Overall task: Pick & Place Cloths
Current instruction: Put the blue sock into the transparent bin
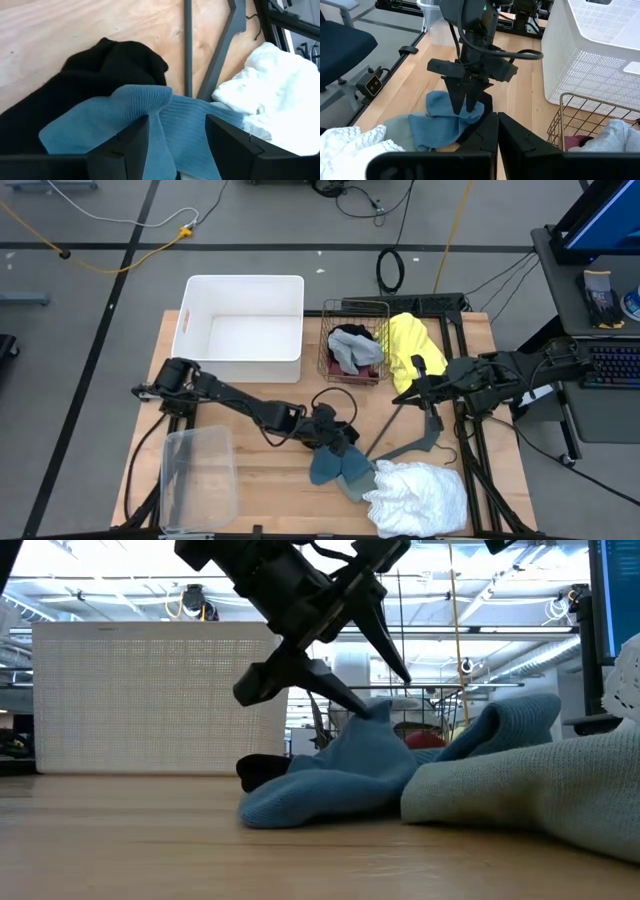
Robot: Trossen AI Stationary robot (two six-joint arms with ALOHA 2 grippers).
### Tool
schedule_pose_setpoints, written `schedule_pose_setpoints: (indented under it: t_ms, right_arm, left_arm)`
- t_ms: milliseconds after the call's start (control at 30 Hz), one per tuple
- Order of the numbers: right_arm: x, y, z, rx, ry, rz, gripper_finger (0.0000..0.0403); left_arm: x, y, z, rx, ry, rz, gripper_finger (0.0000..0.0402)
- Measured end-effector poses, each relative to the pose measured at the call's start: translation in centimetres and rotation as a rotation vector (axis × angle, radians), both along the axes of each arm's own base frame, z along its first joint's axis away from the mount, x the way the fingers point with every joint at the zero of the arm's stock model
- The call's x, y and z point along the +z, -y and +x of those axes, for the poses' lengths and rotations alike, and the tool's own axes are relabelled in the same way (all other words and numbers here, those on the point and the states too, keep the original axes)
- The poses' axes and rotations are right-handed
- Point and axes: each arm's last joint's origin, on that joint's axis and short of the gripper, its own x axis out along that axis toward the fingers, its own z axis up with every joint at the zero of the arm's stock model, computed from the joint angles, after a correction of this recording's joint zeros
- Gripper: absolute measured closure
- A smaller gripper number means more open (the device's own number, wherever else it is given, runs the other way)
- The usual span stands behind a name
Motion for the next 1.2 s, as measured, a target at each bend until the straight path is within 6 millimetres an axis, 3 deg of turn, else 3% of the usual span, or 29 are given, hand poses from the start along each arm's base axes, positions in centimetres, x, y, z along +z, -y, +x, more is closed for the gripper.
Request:
schedule_pose_setpoints:
  t_ms: [433, 600, 800, 1200]
  right_arm:
    - [-0.2, 0.0, -0.1, 0.000, -0.022, -0.005, 0.0402]
    - [-0.2, 0.0, -0.1, 0.000, -0.021, -0.005, 0.0401]
    - [-0.5, 0.0, 0.0, 0.000, -0.024, -0.005, 0.0402]
    - [-1.5, 0.0, -0.1, -0.002, -0.023, -0.002, 0.0402]
  left_arm:
    - [0.1, -1.8, -0.2, -0.025, -0.061, 0.040, 0.0206]
    - [1.9, -1.9, -0.6, -0.098, -0.040, 0.111, 0.0206]
    - [4.6, -2.1, -1.1, -0.217, -0.001, 0.314, 0.0206]
    - [3.7, -2.0, -1.4, -0.459, -0.059, 0.485, 0.0206]
